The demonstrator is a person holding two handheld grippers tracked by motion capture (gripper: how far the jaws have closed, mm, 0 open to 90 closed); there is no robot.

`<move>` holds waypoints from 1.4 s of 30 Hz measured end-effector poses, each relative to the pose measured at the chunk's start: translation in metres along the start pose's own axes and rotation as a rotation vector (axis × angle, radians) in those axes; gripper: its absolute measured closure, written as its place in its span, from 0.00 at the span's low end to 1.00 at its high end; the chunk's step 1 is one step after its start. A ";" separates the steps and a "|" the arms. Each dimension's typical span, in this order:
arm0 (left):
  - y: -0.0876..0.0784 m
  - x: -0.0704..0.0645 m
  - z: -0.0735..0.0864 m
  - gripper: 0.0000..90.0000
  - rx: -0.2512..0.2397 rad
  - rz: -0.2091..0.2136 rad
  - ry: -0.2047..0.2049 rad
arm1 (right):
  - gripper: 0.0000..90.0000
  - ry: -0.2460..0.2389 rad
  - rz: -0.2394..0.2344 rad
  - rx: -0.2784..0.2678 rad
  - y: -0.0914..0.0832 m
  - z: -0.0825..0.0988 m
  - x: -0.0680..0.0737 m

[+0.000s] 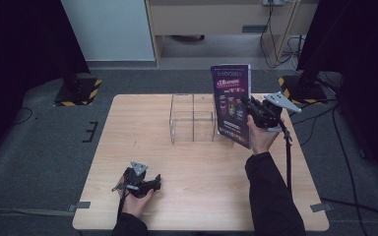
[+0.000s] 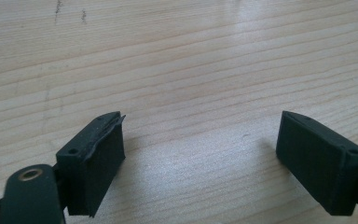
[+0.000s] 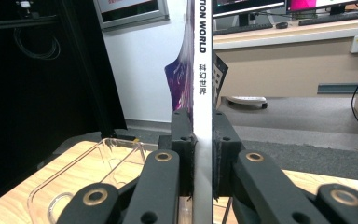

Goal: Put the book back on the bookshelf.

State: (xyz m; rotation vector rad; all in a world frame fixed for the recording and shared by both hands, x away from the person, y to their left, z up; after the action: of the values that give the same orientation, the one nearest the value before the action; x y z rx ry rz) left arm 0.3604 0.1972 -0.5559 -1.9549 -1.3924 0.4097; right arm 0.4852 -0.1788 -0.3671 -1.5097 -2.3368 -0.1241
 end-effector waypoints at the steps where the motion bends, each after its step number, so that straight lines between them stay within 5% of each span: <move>1: 0.000 0.000 0.000 0.16 0.000 0.000 0.000 | 0.92 0.002 0.002 -0.001 0.001 0.001 0.000; 11: 0.000 0.000 0.000 0.16 0.000 0.000 0.000 | 0.92 0.004 0.033 0.008 0.011 0.014 -0.002; 26: 0.000 0.000 0.000 0.15 0.001 -0.003 0.000 | 0.92 -0.009 0.023 0.002 0.001 0.028 -0.006; 32: 0.000 -0.001 0.000 0.15 0.002 -0.003 -0.001 | 0.92 -0.036 0.016 0.031 -0.007 0.031 -0.003; 42: 0.000 -0.001 0.000 0.15 0.000 -0.006 -0.004 | 0.91 0.001 -0.006 0.133 -0.033 0.037 -0.008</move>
State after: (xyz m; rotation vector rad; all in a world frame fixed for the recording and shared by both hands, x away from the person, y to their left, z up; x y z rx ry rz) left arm 0.3604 0.1958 -0.5561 -1.9504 -1.3999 0.4116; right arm 0.4490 -0.1901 -0.4006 -1.4384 -2.2999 0.0291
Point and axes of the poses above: each handheld gripper's, and its own axes: y roughly forward along the jaws, z roughly out of its underside, x roughly to its left, the point moved 3 cm from there along y, roughly forward along the jaws, and after that the axes turned 10 degrees about y, right-handed, at the moved point
